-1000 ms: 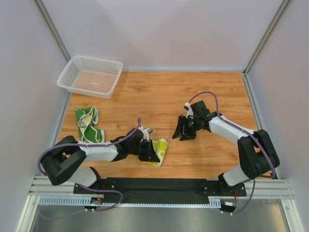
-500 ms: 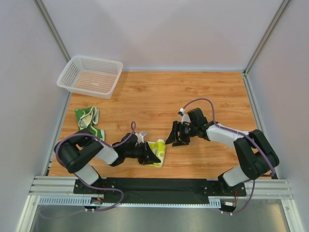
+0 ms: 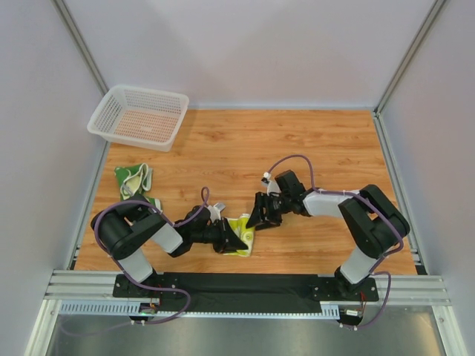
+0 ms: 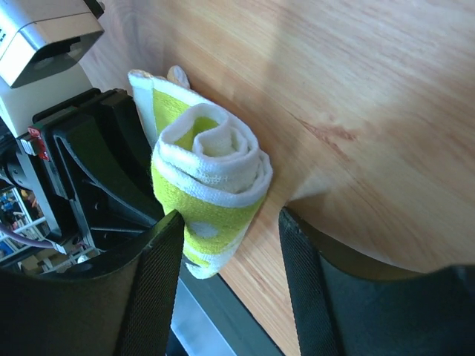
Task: Roll the towels
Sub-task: Roll the towel
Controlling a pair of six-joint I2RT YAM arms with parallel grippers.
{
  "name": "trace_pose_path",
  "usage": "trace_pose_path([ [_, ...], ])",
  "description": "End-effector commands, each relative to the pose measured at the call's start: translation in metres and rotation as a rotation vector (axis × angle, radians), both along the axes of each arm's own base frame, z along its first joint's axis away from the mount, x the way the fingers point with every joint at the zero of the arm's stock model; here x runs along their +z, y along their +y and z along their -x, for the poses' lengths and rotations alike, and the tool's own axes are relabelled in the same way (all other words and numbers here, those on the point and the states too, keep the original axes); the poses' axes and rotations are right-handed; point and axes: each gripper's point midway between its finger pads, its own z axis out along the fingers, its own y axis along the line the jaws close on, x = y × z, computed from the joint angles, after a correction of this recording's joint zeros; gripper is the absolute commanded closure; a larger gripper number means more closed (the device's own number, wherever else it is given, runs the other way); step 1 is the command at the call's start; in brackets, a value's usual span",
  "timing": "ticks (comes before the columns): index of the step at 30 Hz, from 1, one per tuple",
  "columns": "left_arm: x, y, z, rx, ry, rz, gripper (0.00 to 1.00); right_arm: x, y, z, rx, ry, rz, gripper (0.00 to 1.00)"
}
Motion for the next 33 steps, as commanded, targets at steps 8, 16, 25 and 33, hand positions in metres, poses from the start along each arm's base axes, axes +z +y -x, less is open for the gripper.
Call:
trace_pose_path([
  [8,-0.019,0.010,0.005,-0.041,-0.015,-0.099,0.98,0.015,0.015,-0.018,-0.047,-0.130,-0.051,0.81],
  [16,-0.006,0.030,-0.006,-0.155,-0.159,-0.423,0.59,0.026,-0.007,-0.015,-0.086,-0.160,0.079,0.88],
  [25,0.026,0.061,-0.021,-0.199,-0.346,-0.794,0.43,0.008,-0.021,-0.009,-0.145,-0.067,0.280,0.90],
  [33,0.076,0.049,-0.031,-0.180,-0.681,-1.072,0.48,0.003,-0.020,-0.002,-0.146,-0.038,0.399,0.91],
])
